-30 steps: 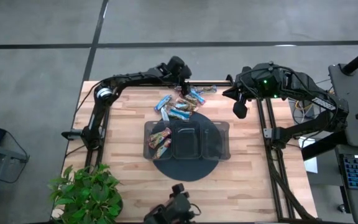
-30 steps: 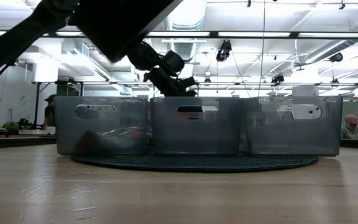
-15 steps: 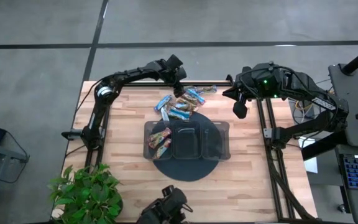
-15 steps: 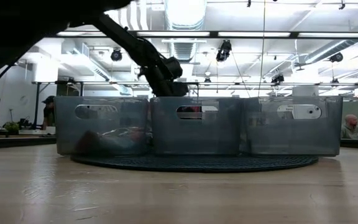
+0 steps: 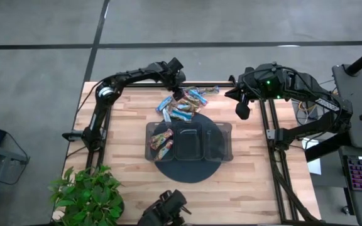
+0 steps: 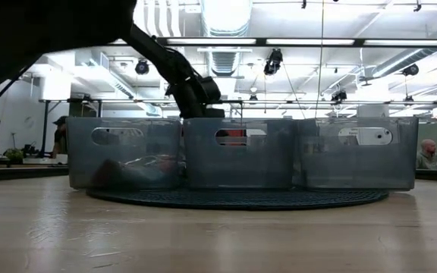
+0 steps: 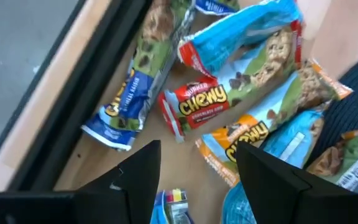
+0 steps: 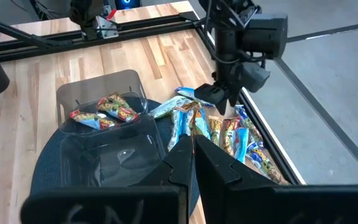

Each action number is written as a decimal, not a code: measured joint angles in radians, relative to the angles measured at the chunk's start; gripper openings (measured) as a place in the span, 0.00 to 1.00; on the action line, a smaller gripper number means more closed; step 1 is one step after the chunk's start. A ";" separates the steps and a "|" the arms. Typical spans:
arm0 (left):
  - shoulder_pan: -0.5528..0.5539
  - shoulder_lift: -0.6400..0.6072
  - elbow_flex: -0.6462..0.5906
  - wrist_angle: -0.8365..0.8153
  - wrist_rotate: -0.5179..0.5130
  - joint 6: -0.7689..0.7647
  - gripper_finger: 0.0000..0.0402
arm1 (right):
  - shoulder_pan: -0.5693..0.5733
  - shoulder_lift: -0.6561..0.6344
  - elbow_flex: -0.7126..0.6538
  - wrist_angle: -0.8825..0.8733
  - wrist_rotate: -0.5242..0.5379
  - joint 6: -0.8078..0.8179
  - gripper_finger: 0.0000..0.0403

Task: Pick and place Granola Bars by type
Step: Put the red granola bar into the left black bin

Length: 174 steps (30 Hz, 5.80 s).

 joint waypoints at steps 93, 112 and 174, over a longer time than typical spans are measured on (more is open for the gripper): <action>0.025 0.026 -0.112 0.393 0.420 -0.334 0.42 | 0.000 0.000 0.000 0.006 0.000 -0.027 0.02; -0.037 0.026 -0.063 0.400 0.449 -0.347 0.42 | 0.000 0.000 0.000 0.008 0.000 -0.027 0.02; -0.169 -0.656 -0.138 0.131 -0.018 -0.130 0.42 | -0.077 0.194 0.000 0.005 -0.009 0.157 0.44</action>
